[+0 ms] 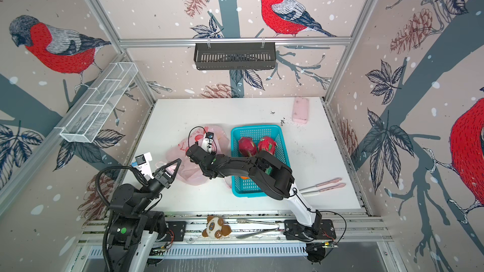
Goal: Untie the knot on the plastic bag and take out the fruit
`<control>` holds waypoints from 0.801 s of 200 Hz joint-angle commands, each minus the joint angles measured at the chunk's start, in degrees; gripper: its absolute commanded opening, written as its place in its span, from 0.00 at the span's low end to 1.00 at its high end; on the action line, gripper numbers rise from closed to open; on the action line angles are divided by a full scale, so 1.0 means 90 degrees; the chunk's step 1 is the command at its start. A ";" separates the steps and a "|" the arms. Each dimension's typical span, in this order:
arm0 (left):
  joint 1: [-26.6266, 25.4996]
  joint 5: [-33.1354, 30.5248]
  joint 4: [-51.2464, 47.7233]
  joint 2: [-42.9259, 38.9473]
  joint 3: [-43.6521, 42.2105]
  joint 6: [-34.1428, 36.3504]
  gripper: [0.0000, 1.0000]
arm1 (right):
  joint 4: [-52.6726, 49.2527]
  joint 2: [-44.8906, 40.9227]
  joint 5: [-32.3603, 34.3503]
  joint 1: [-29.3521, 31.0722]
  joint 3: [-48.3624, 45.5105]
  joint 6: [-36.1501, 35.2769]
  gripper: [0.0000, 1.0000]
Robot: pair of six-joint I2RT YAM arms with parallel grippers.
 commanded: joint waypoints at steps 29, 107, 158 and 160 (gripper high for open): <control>-0.0008 0.0105 -0.0036 -0.0013 0.0217 0.0034 0.00 | -0.1029 0.0179 0.1589 -0.0021 0.0407 0.0762 0.27; -0.0052 0.0192 -0.0404 -0.0014 0.0450 0.0192 0.00 | -0.1453 0.0021 0.1735 -0.0338 0.0256 0.1164 0.36; -0.0093 0.0384 -0.0990 -0.0013 0.0658 0.0407 0.00 | -0.1002 -0.0204 0.1242 -0.0488 -0.0038 0.1062 0.54; -0.0094 0.0398 -0.1003 -0.0016 0.0658 0.0402 0.00 | -0.1001 -0.0205 0.1216 -0.0490 -0.0021 0.1052 0.54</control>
